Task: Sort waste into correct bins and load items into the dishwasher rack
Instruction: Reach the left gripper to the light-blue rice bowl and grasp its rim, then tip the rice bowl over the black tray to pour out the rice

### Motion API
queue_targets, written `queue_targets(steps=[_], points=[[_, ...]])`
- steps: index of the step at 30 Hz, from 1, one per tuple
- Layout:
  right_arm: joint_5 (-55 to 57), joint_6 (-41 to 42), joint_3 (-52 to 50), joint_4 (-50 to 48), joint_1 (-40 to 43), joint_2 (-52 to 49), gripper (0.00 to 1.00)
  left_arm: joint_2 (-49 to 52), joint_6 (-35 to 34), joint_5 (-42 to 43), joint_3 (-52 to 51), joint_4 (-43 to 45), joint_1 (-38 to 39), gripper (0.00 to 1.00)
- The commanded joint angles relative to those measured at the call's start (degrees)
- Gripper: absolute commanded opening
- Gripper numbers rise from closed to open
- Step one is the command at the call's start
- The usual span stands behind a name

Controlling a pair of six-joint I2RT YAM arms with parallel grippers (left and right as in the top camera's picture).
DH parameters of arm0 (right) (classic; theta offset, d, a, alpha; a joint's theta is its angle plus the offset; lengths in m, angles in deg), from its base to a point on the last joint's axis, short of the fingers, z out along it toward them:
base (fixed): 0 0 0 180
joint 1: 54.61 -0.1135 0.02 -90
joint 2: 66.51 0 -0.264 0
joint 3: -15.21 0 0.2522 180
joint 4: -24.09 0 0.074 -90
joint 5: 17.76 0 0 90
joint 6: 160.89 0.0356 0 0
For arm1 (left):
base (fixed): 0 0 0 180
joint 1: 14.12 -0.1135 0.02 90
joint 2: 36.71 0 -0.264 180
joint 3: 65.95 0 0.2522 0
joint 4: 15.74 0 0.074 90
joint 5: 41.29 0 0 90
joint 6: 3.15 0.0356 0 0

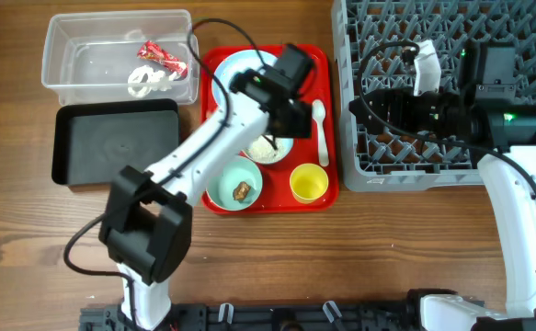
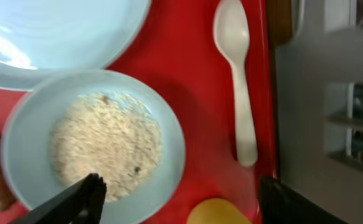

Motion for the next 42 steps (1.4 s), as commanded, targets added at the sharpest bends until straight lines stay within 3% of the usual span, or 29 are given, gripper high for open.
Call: queue_targets(steps=[1, 8, 10, 13, 18, 23, 27, 31, 35, 39, 42], points=[[0.37, 0.44, 0.66, 0.02, -0.24, -0.55, 1.0, 2.21, 0.13, -3.56, -4.28, 4.96, 2.12, 0.75], [0.35, 1.62, 0.66, 0.02, -0.24, -0.55, 1.0, 8.72, 0.11, -4.61, -4.46, 8.24, 2.16, 0.54], [0.35, 1.57, 0.66, 0.0, -0.24, -0.55, 1.0, 8.72, 0.11, -4.63, -4.46, 8.31, 2.16, 0.38], [0.35, 1.6, 0.66, 0.0, -0.24, -0.55, 1.0, 8.72, 0.09, -4.61, -4.46, 8.28, 2.16, 0.04], [0.35, 1.62, 0.66, 0.02, -0.24, -0.55, 1.0, 5.73, 0.07, -4.35, -4.13, 7.91, 2.16, 0.04], [0.37, 1.55, 0.66, 0.04, -0.24, -0.55, 1.0, -9.38, -0.35, -4.35, -2.45, 5.88, 1.29, 0.04], [0.37, 1.53, 0.66, 0.02, -0.24, -0.55, 1.0, -19.96, -0.92, -4.35, -2.45, -3.54, -2.78, 0.04], [0.37, 1.53, 0.66, 0.02, -0.24, -0.55, 1.0, -23.56, -1.51, -2.69, -2.45, -17.88, -14.75, 0.04], [0.35, 1.51, 0.66, 0.07, -0.24, -0.55, 1.0, -23.37, 9.38, 11.32, -5.62, -19.54, -28.83, 0.04], [0.37, 1.53, 0.66, 0.2, -0.24, -0.55, 1.0, -23.08, 16.48, 23.47, -13.66, -12.24, -40.94, 0.04], [0.37, 1.55, 0.66, 0.2, -0.24, -0.55, 1.0, -21.46, 20.94, 40.57, -21.42, -4.17, -51.76, 0.04]])
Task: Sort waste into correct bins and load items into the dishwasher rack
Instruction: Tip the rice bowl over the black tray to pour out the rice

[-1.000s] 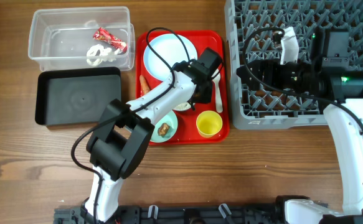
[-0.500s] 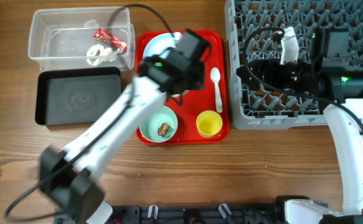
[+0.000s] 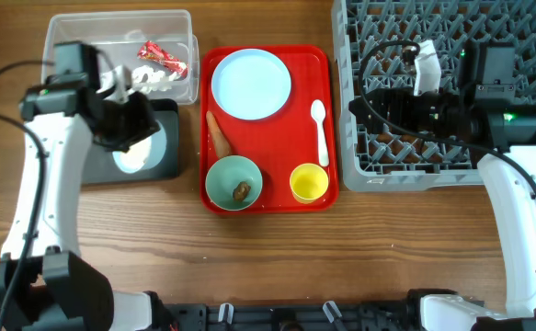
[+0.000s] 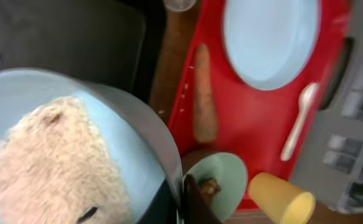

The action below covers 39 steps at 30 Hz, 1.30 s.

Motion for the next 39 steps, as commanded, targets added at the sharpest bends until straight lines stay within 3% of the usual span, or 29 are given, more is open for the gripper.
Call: queue_targets(steps=[1, 8, 11, 15, 17, 23, 27, 32, 37, 39], points=[[0.37, 0.26, 0.66, 0.02, -0.24, -0.55, 1.0, 0.83, 6.95, 20.68, -6.75, 7.08, -9.07, 0.04], [0.35, 0.28, 0.63, -0.02, -0.24, -0.55, 1.0, 5.68, 12.94, 44.72, -12.2, 12.37, -25.38, 0.04], [0.35, 0.31, 0.61, 0.0, -0.24, -0.55, 1.0, 8.76, 12.9, 52.39, -12.2, 12.98, -27.34, 0.04], [0.35, 0.28, 0.61, 0.0, -0.24, -0.55, 1.0, 10.19, 12.63, 56.7, -12.2, 13.86, -28.09, 0.04], [0.33, 0.35, 0.63, 0.02, -0.24, -0.55, 1.0, 10.19, 9.66, 67.23, -12.2, 14.67, -28.09, 0.04], [0.35, 0.28, 0.61, 0.0, -0.24, -0.55, 1.0, 10.19, -10.84, 67.49, -12.13, 24.52, -28.2, 0.04], [0.35, 0.28, 0.61, 0.0, -0.24, -0.55, 1.0, 10.16, -18.36, 67.49, -12.13, 29.29, -28.2, 0.04], [0.33, 0.31, 0.61, -0.13, -0.24, -0.55, 1.0, 9.99, -18.75, 67.38, -12.11, 30.58, -27.74, 0.04], [0.33, 0.31, 0.61, -0.11, -0.24, -0.55, 1.0, 9.97, -19.12, 61.64, -12.11, 31.56, -27.74, 0.04], [0.33, 0.35, 0.63, -0.09, -0.24, -0.55, 1.0, 9.92, -19.23, 63.58, -12.11, 27.36, -26.71, 0.04]])
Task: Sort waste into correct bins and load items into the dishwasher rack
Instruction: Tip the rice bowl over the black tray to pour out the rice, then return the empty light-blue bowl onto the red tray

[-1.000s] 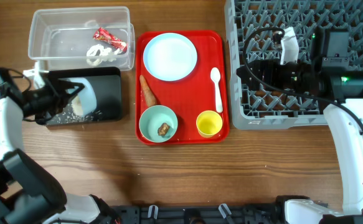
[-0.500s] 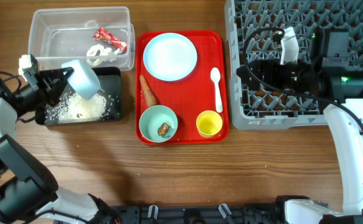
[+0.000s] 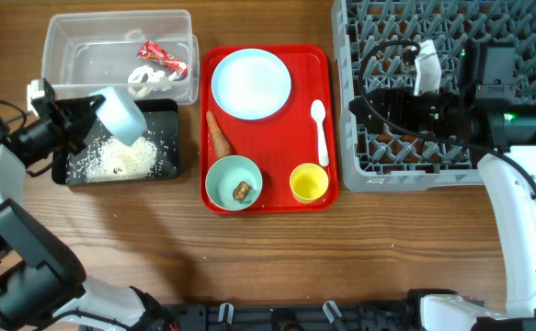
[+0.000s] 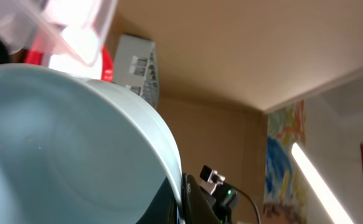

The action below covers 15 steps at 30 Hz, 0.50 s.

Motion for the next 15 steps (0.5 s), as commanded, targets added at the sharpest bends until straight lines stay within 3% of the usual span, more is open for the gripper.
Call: queue_targets(steps=[1, 5, 6, 7, 9, 10, 15], points=[[0.33, 0.31, 0.61, -0.13, -0.24, -0.55, 1.0, -0.11, 1.86, 1.09, -0.07, -2.08, 2.23, 0.04], [0.35, 0.28, 0.63, -0.09, -0.24, -0.55, 1.0, -0.11, 0.48, -0.52, -0.09, 3.74, 2.91, 0.04], [0.35, 0.26, 0.61, 0.11, -0.24, -0.55, 1.0, -0.11, 0.04, 5.01, -0.09, 4.09, 2.69, 0.04], [0.35, 0.24, 0.63, 0.35, -0.24, -0.55, 1.0, -0.72, -0.57, 4.96, -0.07, 1.79, 3.32, 0.04], [0.35, 0.26, 0.63, 0.2, -0.24, -0.55, 1.0, -1.18, -0.28, 3.61, -0.07, 5.86, 3.13, 0.04], [0.35, 0.26, 0.63, 0.2, -0.24, -0.55, 1.0, -1.16, -3.82, 3.96, -0.07, 5.73, 2.89, 0.04], [0.37, 0.15, 0.61, 0.72, -0.24, -0.55, 1.0, -2.45, -5.62, 4.94, -0.07, 3.76, 5.01, 0.04]])
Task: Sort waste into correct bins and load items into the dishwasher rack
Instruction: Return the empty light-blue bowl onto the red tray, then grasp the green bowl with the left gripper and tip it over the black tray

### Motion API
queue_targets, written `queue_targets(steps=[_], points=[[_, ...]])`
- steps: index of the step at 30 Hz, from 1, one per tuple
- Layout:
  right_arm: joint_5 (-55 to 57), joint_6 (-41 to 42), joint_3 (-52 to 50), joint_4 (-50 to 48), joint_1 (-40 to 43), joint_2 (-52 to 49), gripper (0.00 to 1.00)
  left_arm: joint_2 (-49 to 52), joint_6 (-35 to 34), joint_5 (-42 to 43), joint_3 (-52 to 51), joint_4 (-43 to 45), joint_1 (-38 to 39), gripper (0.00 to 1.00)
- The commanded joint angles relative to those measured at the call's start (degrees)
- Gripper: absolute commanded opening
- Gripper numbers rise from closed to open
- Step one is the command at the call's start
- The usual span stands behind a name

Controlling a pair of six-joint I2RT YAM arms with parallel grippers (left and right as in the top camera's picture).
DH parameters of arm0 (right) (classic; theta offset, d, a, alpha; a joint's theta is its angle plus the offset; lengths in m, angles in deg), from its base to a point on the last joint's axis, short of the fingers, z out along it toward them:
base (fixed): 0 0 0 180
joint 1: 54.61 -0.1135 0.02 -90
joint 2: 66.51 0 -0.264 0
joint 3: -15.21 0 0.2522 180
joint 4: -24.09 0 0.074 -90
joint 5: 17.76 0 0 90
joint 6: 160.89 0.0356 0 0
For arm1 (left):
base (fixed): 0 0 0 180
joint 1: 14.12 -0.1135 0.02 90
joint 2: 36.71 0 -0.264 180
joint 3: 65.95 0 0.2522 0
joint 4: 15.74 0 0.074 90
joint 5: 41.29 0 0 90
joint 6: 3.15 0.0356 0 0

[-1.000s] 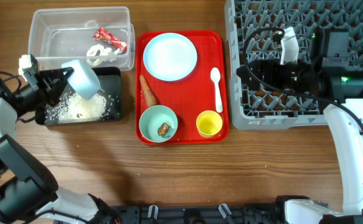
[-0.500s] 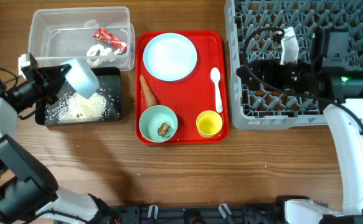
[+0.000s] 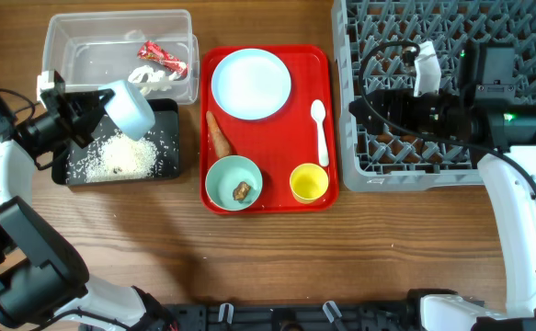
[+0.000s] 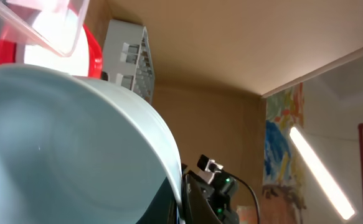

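My left gripper [image 3: 91,110] is shut on the rim of a light blue bowl [image 3: 131,108], tipped on its side above the black bin [image 3: 74,175]. The bowl's empty inside [image 4: 63,149] fills the left wrist view. White rice [image 3: 120,156] lies spread in the black bin. On the red tray [image 3: 277,198] lie a pale blue plate [image 3: 251,85], a carrot [image 3: 219,136], a white spoon [image 3: 320,129], a green bowl with a brown scrap [image 3: 234,180] and a yellow cup [image 3: 309,183]. My right gripper [image 3: 364,108] hangs over the grey dishwasher rack [image 3: 378,37]; its jaws are too dark to read.
A clear plastic bin [image 3: 70,51] at the back left holds a red wrapper [image 3: 162,57] and white scraps [image 3: 146,81]. A white item [image 3: 425,66] stands in the rack. Bare wooden table lies in front of the tray and bins.
The tipped bowl has shifted slightly back and right over the black bin, with my left gripper still shut on it. The rice in the bin and the right arm look unchanged.
My left gripper was open over the rice bowl on the red tray. Then it held the full bowl over the black bin. After that the bowl was tipped and rice lay in the bin. Now the empty bowl is still held tilted there.
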Motion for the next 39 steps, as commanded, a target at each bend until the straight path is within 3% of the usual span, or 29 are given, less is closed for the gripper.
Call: queue_targets(steps=[1, 3, 6, 11, 12, 14, 15, 19, 24, 25, 26, 28, 30, 31, 32, 36, 39], points=[[0.37, 0.2, 0.61, -0.04, -0.24, -0.55, 1.0, -3.58, -2.03, 2.21, 0.09, 1.14, 4.28, 0.04], [0.37, 0.2, 0.61, -0.02, -0.24, -0.55, 1.0, -6.21, -2.05, -2.89, 0.09, 3.61, 8.22, 0.04], [0.39, 0.2, 0.63, 0.0, -0.24, -0.55, 1.0, -13.64, -0.11, -25.77, 0.09, 5.25, 19.74, 0.04], [0.57, 0.24, 0.61, 0.04, -0.24, -0.55, 1.0, -15.91, 20.35, -64.26, 0.07, 5.29, 47.52, 0.04], [0.57, 0.24, 0.63, 0.13, -0.24, -0.55, 1.0, -14.16, 27.76, -72.81, 0.07, 5.05, 54.45, 0.04], [0.57, 0.26, 0.61, 0.31, -0.24, -0.55, 1.0, -9.62, 37.88, -82.86, 0.07, 5.05, 64.5, 0.04], [0.57, 0.22, 0.63, 0.48, -0.24, -0.55, 1.0, -7.45, 39.12, -86.27, 0.07, 5.05, 67.34, 0.04], [0.59, 0.17, 0.63, 0.52, -0.24, -0.55, 1.0, 0.46, 38.03, -88.83, 0.07, 4.59, 71.47, 0.04], [1.81, 0.28, 0.61, 0.55, -0.24, -0.55, 1.0, 2.78, 34.82, -86.36, 0.07, 3.63, 71.93, 0.06], [1.84, 0.26, 0.63, 0.5, -0.24, -0.55, 1.0, 2.78, 34.77, -85.31, 0.07, 2.93, 71.93, 0.23], [1.84, 0.24, 0.63, 0.48, -0.24, -0.55, 1.0, 2.75, 34.03, -85.13, 0.09, 2.51, 71.93, 0.32], [1.84, 0.24, 0.61, 0.5, -0.24, -0.55, 1.0, 1.86, 30.58, -85.13, 0.11, 2.38, 71.58, 0.41], [1.84, 0.28, 0.63, 0.46, -0.24, -0.55, 1.0, -2.91, 22.86, -84.83, 0.22, 0.04, 70.03, 0.61], [1.84, 0.26, 0.63, 0.48, -0.24, -0.55, 1.0, -5.33, 19.74, -84.67, 0.22, -1.95, 69.33, 0.63], [1.84, 0.24, 0.63, 0.48, -0.24, -0.55, 1.0, -8.52, 15.5, -84.72, 0.22, -5.62, 68.57, 0.63], [1.81, 0.26, 0.61, 0.48, -0.24, -0.55, 1.0, -10.45, 5.31, -84.76, -0.46, -17.73, 68.43, 0.48], [1.81, 0.28, 0.61, 0.48, -0.24, -0.55, 1.0, -8.13, 1.95, -84.72, -4.13, -18.62, 68.54, 0.48]])
